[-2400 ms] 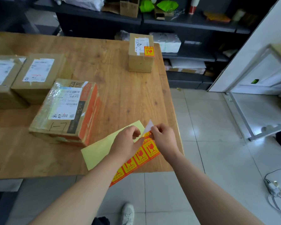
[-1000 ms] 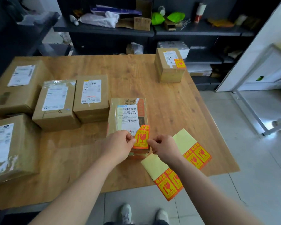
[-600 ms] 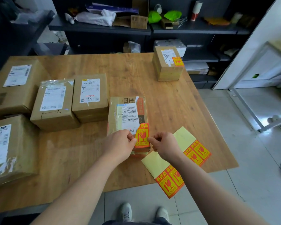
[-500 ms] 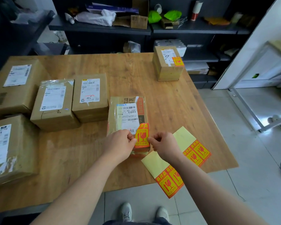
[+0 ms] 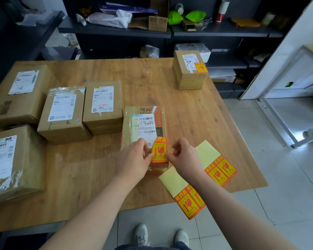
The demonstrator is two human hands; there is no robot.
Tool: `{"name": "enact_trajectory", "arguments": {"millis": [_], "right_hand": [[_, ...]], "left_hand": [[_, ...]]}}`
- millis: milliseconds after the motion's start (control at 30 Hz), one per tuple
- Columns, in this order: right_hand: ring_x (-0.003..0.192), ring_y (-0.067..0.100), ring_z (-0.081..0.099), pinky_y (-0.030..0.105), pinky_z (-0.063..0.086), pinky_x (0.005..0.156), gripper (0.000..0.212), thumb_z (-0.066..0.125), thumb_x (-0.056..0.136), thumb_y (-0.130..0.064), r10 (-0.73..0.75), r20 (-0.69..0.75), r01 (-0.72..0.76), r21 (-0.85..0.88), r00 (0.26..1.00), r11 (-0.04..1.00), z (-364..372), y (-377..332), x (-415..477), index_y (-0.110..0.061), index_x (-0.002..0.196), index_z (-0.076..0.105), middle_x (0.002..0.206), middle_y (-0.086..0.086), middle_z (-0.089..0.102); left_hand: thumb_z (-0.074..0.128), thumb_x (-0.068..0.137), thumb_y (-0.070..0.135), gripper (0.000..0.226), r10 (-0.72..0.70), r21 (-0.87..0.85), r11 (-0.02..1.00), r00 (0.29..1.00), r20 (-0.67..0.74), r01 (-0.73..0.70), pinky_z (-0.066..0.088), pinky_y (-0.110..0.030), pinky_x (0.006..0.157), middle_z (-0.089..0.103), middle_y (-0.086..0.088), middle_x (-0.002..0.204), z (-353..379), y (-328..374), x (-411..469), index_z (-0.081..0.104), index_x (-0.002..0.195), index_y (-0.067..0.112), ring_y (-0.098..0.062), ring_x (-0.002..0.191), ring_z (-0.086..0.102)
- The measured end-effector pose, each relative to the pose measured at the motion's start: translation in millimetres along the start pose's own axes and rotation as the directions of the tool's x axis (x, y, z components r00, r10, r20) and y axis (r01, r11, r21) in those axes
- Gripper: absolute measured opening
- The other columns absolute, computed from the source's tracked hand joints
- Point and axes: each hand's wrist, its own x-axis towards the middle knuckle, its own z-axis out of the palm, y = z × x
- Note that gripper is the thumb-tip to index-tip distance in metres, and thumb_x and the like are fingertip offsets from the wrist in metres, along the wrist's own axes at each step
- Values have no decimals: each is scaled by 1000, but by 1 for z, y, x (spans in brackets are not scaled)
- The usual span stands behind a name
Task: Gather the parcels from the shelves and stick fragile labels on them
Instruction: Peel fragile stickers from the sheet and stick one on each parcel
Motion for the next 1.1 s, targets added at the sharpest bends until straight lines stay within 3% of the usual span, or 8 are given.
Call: {"name": "enact_trajectory", "arguments": {"millis": [100,200,300,433,733,933,1000,1100], "right_hand": [[73,9,50,18,34,59,4,64,88,-25,-186,26,188,-125,982,974,2,4,-1,-24,92,64,83,-9,49],[72,8,49,11,31,57,21,61,91,-32,-264,66,272,-197,962,942,6,12,-1,-29,110,70,89,-8,45],[76,9,48,16,35,66,34,56,92,-40,-278,98,294,-246,955,924,4,18,1,-32,124,62,95,-9,42],[83,14,49,24,40,72,45,48,92,-49,-268,170,309,-305,948,901,-2,17,11,-38,135,48,103,-6,43],[89,14,50,30,46,76,62,29,85,-68,-225,231,301,-386,947,872,-2,21,18,-50,144,22,111,-4,37],[97,12,45,28,44,83,53,38,89,-62,-321,275,405,-346,906,846,-9,25,8,-45,139,41,116,-3,36],[115,19,42,37,40,97,53,36,91,-61,-394,197,440,-392,898,808,-7,24,11,-38,137,47,131,1,42],[146,18,8,37,9,119,58,31,98,-47,-398,214,452,-431,892,781,5,10,12,-22,150,25,158,2,18]], "left_hand": [[68,84,28,10,202,-4,979,976,-85,-203,45,-29,57,57,8,84,12,-10,-6,64,93,26,-16,77,57],[72,80,22,23,299,40,954,948,-106,-296,46,-34,57,57,4,82,20,-19,-5,72,103,26,-19,75,54],[68,83,33,33,266,144,956,961,-75,-254,40,-36,71,55,4,92,20,-24,0,66,116,32,-21,87,52],[41,94,48,47,157,175,970,984,87,-170,29,-35,93,41,6,114,13,-24,8,35,140,43,-17,109,36],[27,90,65,63,198,337,904,957,214,-263,29,-36,94,33,3,116,7,-26,17,14,147,42,-18,107,35],[31,90,62,60,258,300,893,928,269,-335,26,-37,99,32,2,119,-1,-32,19,17,146,44,-18,111,33],[32,93,57,56,288,293,889,927,242,-353,24,-37,102,32,2,124,-2,-30,16,21,145,42,-18,116,32],[34,94,50,57,253,304,909,957,145,-286,19,-40,110,32,-1,139,4,-31,11,24,145,27,-21,128,30]]}}
